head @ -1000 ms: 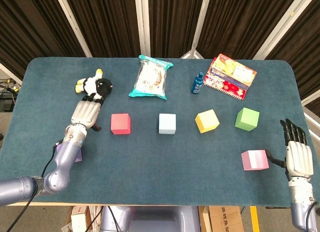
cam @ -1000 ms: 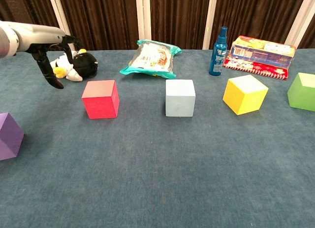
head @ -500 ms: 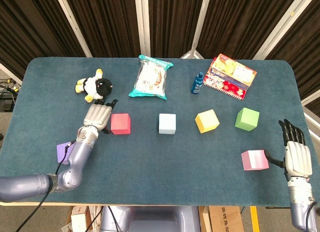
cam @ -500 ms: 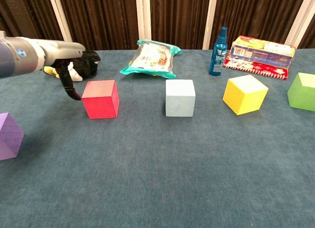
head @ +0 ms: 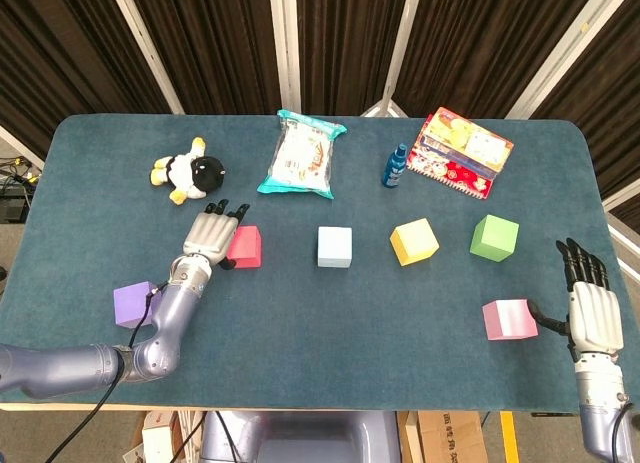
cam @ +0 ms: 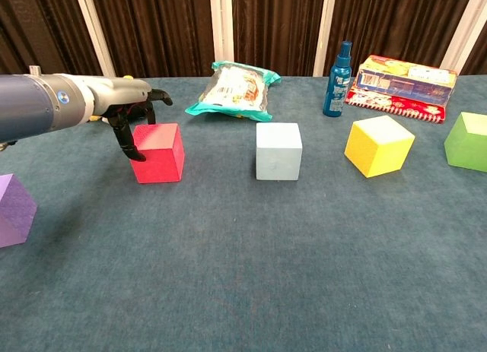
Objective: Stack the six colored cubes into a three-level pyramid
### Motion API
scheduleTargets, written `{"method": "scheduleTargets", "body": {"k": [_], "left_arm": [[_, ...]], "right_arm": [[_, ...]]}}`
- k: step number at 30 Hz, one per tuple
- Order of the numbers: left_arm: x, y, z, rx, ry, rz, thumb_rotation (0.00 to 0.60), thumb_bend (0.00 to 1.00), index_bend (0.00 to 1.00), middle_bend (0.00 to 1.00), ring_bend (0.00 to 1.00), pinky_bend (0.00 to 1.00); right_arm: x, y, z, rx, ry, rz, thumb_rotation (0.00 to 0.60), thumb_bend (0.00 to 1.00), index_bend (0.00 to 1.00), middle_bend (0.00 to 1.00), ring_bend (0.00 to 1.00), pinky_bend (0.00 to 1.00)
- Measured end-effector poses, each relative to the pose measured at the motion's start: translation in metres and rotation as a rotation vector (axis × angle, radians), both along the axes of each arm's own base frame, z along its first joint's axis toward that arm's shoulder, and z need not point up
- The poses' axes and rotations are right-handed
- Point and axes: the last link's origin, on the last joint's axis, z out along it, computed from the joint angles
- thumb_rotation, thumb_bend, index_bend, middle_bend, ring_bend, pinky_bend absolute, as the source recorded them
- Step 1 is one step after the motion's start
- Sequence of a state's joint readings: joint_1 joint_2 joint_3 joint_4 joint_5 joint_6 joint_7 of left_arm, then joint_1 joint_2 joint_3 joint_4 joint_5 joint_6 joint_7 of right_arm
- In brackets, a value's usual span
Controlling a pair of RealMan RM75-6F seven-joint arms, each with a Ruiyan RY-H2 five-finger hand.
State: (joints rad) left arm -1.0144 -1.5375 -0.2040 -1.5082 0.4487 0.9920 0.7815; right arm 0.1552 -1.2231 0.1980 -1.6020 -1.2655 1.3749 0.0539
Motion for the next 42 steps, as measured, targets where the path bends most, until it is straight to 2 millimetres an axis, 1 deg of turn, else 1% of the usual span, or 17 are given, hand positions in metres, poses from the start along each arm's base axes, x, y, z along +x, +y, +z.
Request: {"method": "scheduleTargets", "body": {"k": [9,19,29,38,42], "left_arm": [[0.007,0.001,-0.005,0.006,-0.026,-0.021,0.6,0.28,0.09,0.37,0.06,0.11],[0.025,-0.001,-0.011,0.022,-0.102,-0.084,0.6,0.28,0.1,0.37,0.06,0.11],[0.044,0.001,-0.031,0.033,-0.214,-0.124,0.6,0.3,0.12,0.38,0.06,0.11],[0.057,0.001,-0.033,0.036,-0.275,-0.156,0.6,0.3,0.12,0.38,0.06,0.11],[0.059,0.0,-0.035,0.04,-0.306,-0.165,0.6,0.3,0.14,0.38,0.06,0.11]], "right_arm": [[0.0,0.0,0.0,0.004,-0.004,-0.001,0.6,0.28,0.0,0.0,0.0,0.0],[0.0,0.0,-0.001,0.004,-0.009,-0.003,0.6,0.28,0.0,0.0,0.0,0.0],[-0.001,-0.001,-0.001,0.002,-0.017,-0.016,0.6,0.28,0.0,0.0,0.0,0.0],[-0.002,-0.002,-0.001,0.005,-0.025,-0.022,0.6,0.28,0.0,0.0,0.0,0.0],[-0.002,-0.002,-0.001,0.005,-0.026,-0.023,0.6,0.28,0.0,0.0,0.0,0.0]]}}
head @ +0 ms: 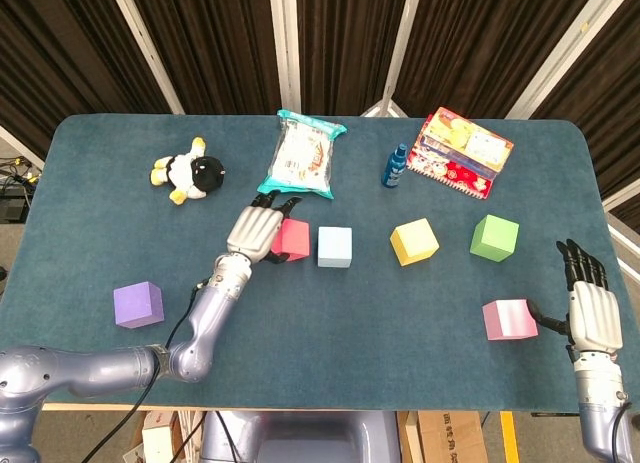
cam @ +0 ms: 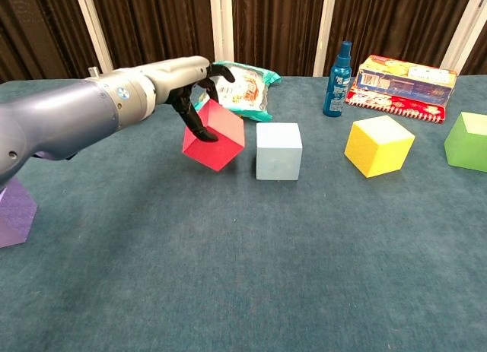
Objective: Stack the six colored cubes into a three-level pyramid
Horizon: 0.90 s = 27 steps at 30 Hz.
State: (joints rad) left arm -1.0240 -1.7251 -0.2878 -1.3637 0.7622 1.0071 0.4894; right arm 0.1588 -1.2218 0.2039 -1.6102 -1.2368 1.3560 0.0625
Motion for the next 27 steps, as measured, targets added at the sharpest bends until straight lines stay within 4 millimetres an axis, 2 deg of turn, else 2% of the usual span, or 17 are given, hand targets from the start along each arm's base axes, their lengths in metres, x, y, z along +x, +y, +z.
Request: {"method": "scheduleTargets", "body": {"k": [14,27], "left_arm": [[-0.006,-0.001,-0.021,-0.021,-0.107,-0.004,0.6,0.3,0.14,0.37,0.06,0.11],[-0.025,0.0,-0.017,-0.031,-0.053,0.023,0.6,0.27,0.11,0.3,0.06,0.11]], "right_arm": [[0.0,0.0,0.0,0.0,0.0,-0.004,0.6,0.28,0.0,0.0,0.0,0.0],[0.0,0.001,0.0,0.004,-0.001,-0.003,0.6,0.28,0.0,0.0,0.0,0.0]]}}
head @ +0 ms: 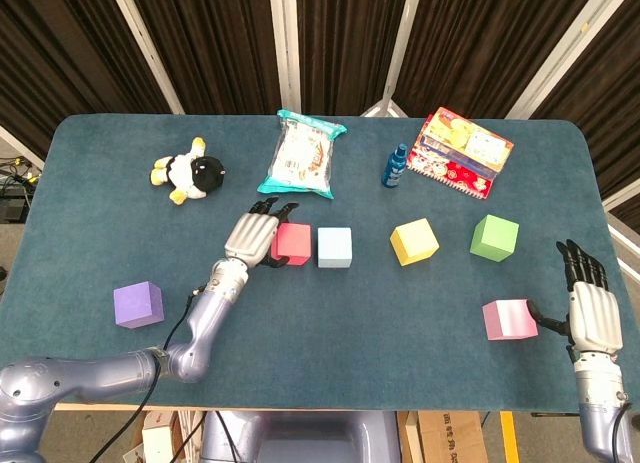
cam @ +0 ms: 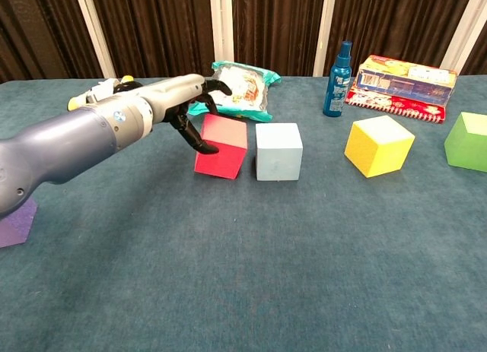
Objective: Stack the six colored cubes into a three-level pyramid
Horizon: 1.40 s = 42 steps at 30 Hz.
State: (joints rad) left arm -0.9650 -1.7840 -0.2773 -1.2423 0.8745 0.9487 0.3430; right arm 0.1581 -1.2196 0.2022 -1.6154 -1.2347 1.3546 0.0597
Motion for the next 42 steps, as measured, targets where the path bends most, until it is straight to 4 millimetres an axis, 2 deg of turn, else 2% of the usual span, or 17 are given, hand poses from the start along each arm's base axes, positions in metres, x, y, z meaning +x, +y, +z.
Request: {"method": "scheduleTargets", "body": {"k": [8,16,24,42], "left_arm": [[-0.007,-0.001,0.003,-0.015,0.036,0.033,0.6,0.27,0.1,0.29,0.06,0.11],[-0.003,-0.002,-0.001,-0.031,0.044,0.041,0.6,0.27,0.1,0.31,0.06,0.11],[-0.001,-0.001,-0.002,-0.031,0.044,0.057,0.6,0.34,0.11,0.35,0.06,0.12],[0.009,-0.003,-0.008,-0.021,-0.007,0.022,0.6,0.34,0.13,0.36,0.06,0.13]], "right_arm": [[0.001,0.0,0.0,0.002,-0.001,0.002,0.6,0.28,0.0,0.0,0.0,0.0],[0.001,0.001,0.0,0.003,-0.004,0.0,0.6,0.28,0.0,0.0,0.0,0.0],[0.001,0.001,0.0,0.005,-0.008,0.001,0.6,0.28,0.0,0.0,0.0,0.0],[0.002,0.001,0.0,0.005,-0.007,0.001,0.6,0.28,0.0,0.0,0.0,0.0]]}}
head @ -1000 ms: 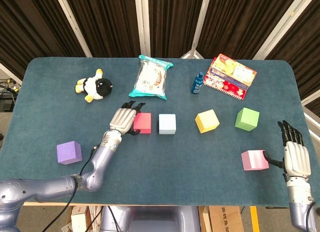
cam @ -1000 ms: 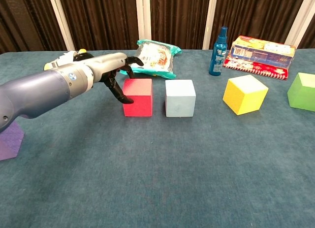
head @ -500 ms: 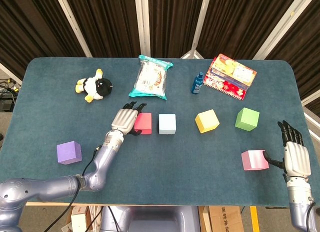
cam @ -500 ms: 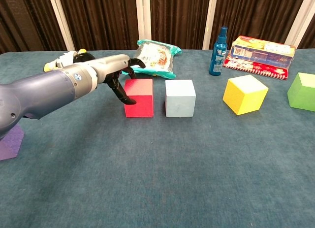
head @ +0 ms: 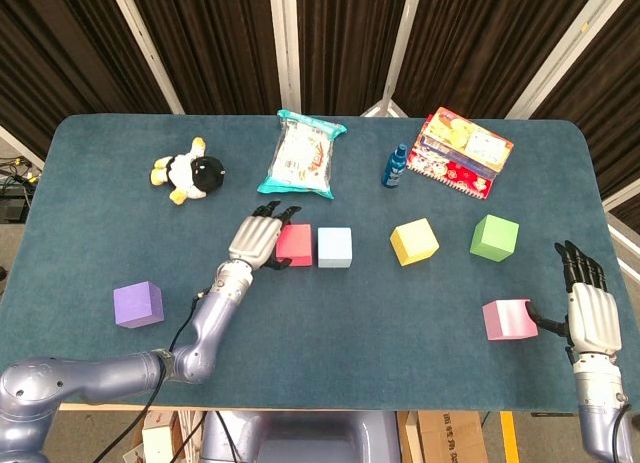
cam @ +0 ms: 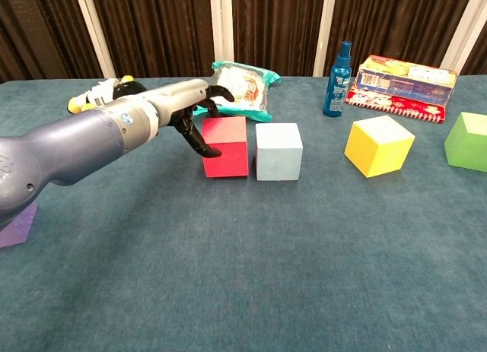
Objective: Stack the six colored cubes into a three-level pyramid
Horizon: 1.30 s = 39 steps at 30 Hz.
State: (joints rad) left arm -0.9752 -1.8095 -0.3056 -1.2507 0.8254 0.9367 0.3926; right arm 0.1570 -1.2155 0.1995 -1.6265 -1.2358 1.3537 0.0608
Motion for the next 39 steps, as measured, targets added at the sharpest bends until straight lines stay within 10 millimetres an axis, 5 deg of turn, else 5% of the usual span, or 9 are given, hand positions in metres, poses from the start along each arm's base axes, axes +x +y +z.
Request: {"method": "scheduleTargets", "body": {"k": [39], "left_arm": [[0.008,0.001,-0.021,-0.049,0.023,-0.03,0.6,0.34,0.13,0.36,0.06,0.13]], "right_arm": [[-0.001,-0.001,0.0,0.002,-0.004,-0.008,0.6,0.28,0.0,0.0,0.0,0.0]]}}
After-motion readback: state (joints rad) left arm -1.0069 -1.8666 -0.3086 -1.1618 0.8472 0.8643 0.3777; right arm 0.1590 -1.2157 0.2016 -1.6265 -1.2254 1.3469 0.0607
